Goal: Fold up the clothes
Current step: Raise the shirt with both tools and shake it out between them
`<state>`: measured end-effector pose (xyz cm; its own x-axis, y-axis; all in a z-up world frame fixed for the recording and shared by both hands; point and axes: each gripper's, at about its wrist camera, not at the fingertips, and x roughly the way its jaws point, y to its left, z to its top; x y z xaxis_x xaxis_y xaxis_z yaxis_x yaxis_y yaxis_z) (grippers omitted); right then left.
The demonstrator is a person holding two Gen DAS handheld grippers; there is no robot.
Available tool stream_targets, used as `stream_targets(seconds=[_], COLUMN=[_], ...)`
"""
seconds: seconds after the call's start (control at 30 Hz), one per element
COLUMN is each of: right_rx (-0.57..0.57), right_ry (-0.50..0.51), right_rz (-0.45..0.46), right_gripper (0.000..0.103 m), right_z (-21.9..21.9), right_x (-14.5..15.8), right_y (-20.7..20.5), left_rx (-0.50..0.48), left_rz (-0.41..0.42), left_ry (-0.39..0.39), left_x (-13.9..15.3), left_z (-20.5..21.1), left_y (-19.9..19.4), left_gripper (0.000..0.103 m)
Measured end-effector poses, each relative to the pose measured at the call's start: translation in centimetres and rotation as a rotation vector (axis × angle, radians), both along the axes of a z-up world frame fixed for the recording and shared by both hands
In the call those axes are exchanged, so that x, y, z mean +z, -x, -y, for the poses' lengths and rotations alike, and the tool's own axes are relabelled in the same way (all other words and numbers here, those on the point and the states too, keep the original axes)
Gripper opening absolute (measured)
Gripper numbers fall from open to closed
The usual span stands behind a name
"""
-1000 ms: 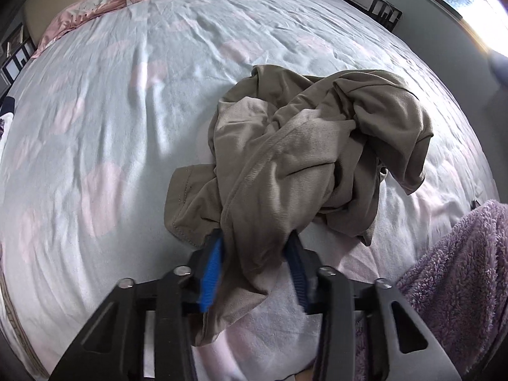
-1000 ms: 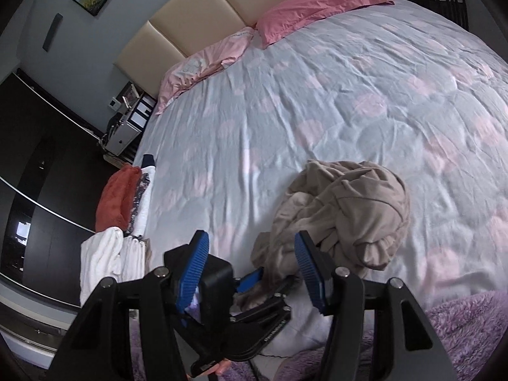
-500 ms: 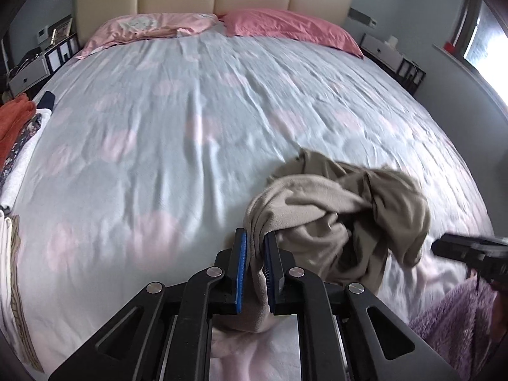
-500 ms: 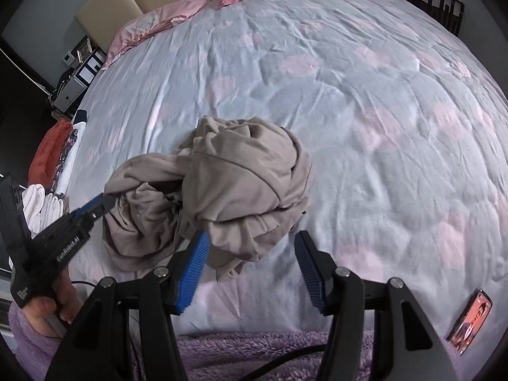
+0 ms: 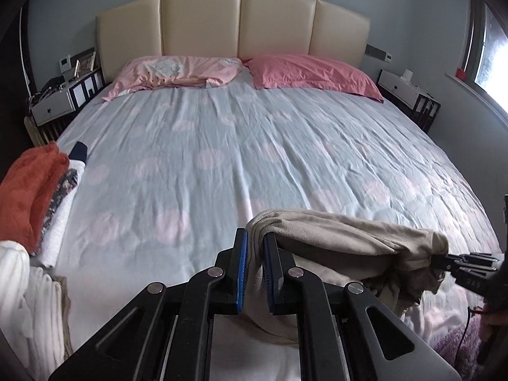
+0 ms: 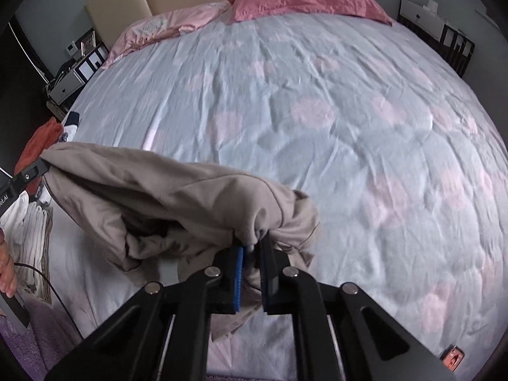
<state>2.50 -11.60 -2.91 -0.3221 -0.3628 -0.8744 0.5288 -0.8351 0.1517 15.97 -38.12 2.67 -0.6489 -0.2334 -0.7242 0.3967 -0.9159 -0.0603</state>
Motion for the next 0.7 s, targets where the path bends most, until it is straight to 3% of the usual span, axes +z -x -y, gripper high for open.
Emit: stream_targets(seconds=[0.3,0.5,0.6,0.7], right_rx=[0.0,0.026,0.048,0.075], right_ry=[0.1,0.15,0.169,0.173], right_rz=[-0.333,-0.479,-0.536,-0.571], right_gripper=[0.005,0.005,0.005,0.005], right_z=[0.5,0.5,0.7,1.3], right_x=[15.9,24.3,27.3,28.9], right_y=[0.3,-1.8,-3.4,-4.6], left_rx=[-0.012,-0.001,0.001,0.019], left_rz=[-0.18,-0.294,-0.304,-0.27], left_ry=[0.124,0.167,0.193,0.213], left_x=[11.4,18.8,20.7,20.5], left_z=[0.0,-0.3,-0.5,-0.3], left_y=[-2.4,-5.9,-7.3,-7.8], left_gripper=[0.01,0.01,0.01,0.01])
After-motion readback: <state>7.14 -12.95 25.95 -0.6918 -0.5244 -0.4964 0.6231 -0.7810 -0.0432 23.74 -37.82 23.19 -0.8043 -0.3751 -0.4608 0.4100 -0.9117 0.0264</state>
